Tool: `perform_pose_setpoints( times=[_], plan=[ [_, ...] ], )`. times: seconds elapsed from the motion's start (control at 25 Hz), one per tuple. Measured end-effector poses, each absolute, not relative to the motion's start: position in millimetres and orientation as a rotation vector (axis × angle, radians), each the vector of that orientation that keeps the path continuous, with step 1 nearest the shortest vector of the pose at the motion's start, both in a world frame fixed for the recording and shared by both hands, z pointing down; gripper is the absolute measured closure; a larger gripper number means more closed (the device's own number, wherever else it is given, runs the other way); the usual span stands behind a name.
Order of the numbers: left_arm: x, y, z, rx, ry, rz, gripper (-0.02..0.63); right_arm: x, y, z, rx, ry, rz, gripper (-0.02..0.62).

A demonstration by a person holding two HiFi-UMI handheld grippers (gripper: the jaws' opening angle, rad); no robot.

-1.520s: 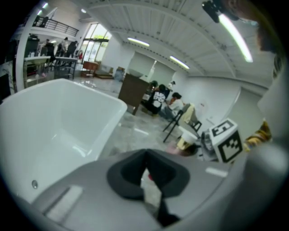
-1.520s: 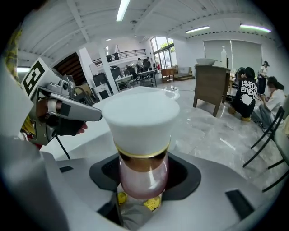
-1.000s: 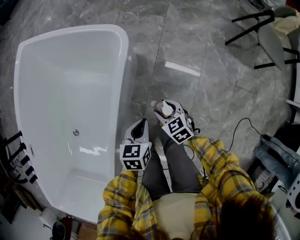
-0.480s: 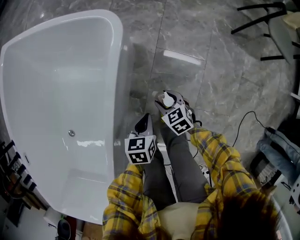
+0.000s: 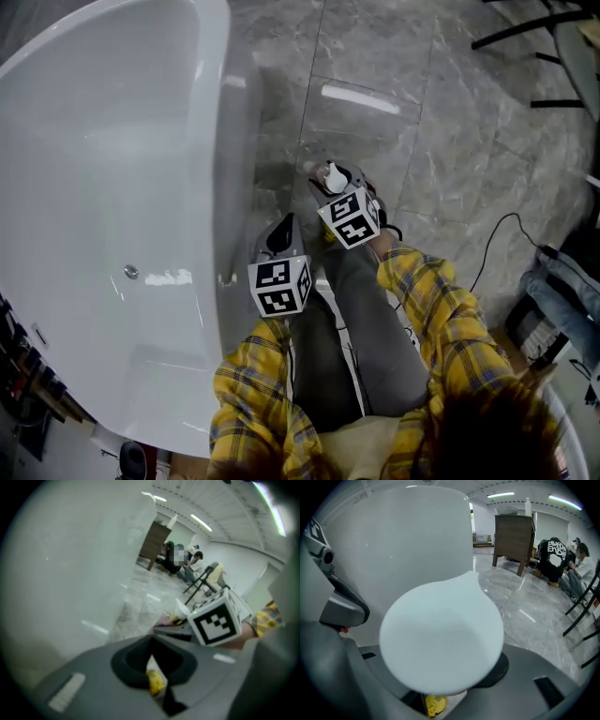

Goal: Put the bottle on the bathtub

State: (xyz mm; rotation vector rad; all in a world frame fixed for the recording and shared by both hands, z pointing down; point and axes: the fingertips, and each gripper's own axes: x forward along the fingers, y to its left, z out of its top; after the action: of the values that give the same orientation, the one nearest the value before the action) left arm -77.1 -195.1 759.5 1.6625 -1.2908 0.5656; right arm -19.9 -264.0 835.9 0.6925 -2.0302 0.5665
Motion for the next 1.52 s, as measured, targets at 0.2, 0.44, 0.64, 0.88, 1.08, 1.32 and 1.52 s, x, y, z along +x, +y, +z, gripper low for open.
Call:
perform_pose_setpoints(
  times=[0.2,0.44,0.64,0.88,1.08,1.32,1.52],
  plan=[
    [-76,-194,793,1.665,-1.275,0.595,0.597,-21,-264,868,0.709,-2.008,0.585,0.37],
    [-67,-186,825,1.664,-1.266,0.604,0.597,-22,-263,902,0.699,-2.003,0.578,0.37],
    [-62,-176,849,1.661,-1.246,0.633,0.597,-23,-260,926,0.693,-1.99,0.594,0.37],
    [-62,-171,871,1.665,-1.237,0.669,0.597,-20,-258,951,0.703,-1.98,0.612,0.37],
    [-64,-163,883,1.663,-1.237,0.691,0.597,-23,-254,966,0.716,-1.981,0.608,0.37],
    [-65,-162,888,1.68,-1.214,0.674,0.597,-26,-249,975,0.724,-1.986,0.584,0.37],
    [-68,-161,887,1.687,-1.221,0.664,0.597,-26,-245,975,0.716,-2.007,0.554,0.37]
  ],
)
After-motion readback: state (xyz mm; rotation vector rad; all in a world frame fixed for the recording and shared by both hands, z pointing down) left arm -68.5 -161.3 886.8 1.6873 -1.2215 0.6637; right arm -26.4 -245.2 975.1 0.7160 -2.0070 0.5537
